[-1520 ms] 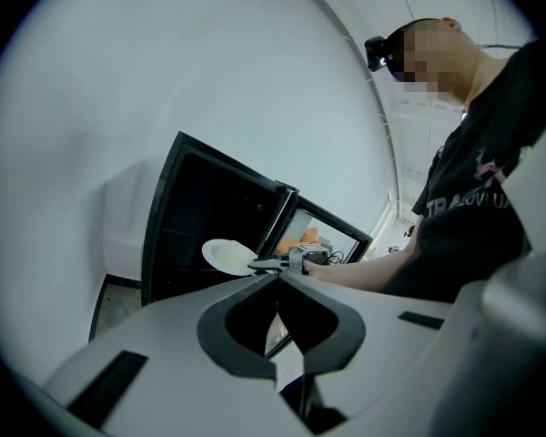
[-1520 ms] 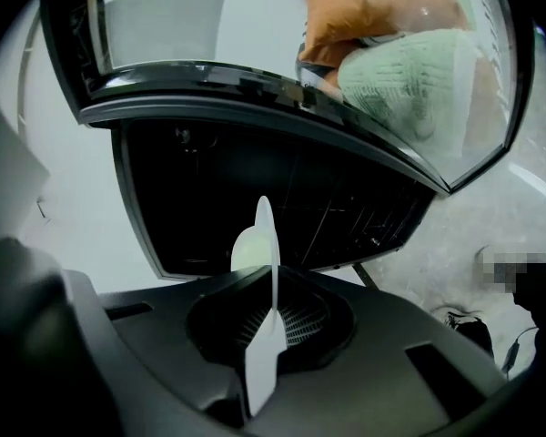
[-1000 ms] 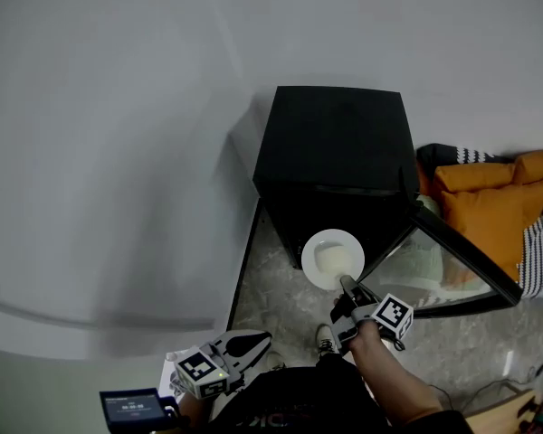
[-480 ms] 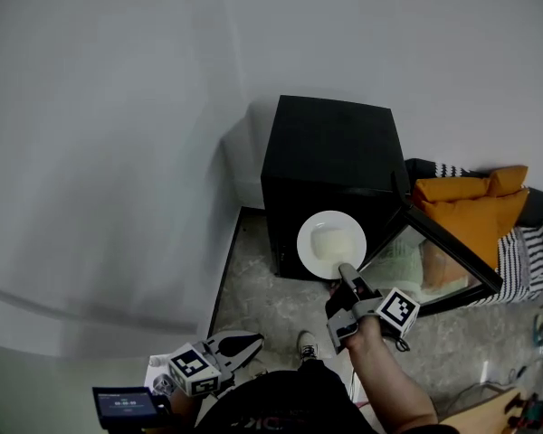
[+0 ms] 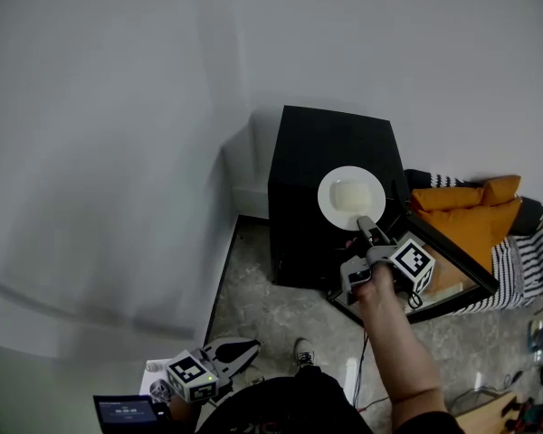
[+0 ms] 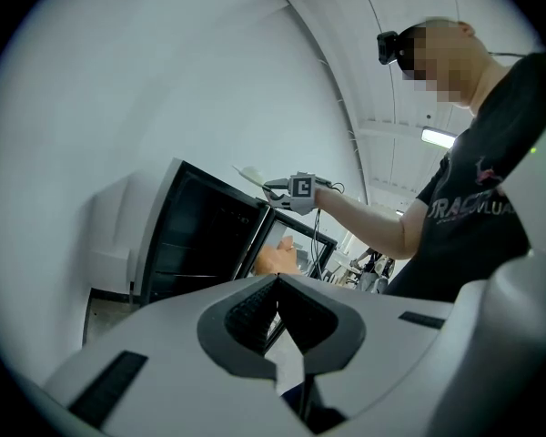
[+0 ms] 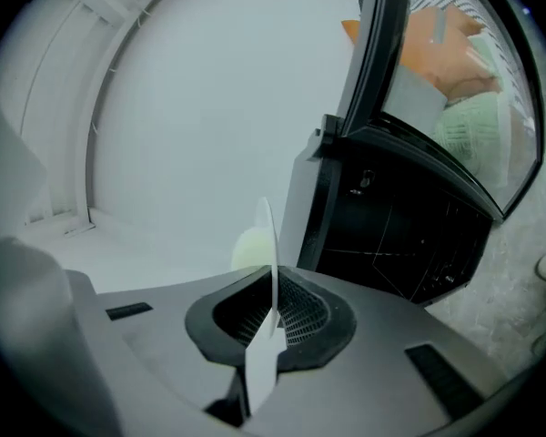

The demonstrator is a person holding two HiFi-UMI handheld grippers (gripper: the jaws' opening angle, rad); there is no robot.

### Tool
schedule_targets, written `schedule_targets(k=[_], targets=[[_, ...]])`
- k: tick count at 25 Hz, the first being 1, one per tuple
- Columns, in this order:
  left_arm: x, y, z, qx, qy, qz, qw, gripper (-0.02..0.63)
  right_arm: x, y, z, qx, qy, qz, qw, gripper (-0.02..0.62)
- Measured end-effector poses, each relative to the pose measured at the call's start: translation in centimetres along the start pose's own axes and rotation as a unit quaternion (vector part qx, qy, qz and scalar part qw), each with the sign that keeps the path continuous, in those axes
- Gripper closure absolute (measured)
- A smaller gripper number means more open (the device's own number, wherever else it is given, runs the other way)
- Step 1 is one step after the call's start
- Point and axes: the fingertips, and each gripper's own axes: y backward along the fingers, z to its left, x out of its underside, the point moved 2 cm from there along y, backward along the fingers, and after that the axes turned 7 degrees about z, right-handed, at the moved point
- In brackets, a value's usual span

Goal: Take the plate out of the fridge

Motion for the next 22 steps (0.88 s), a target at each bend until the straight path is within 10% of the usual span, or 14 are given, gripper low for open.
schedule_targets(k=[22], targets=[[-0.3,3.1,2.1,-0.077,0.059,-0.068,0.9929,0.601,-6.9,-13.7,-0.8,0.131,0.005,-0.076,0.988,0.578]])
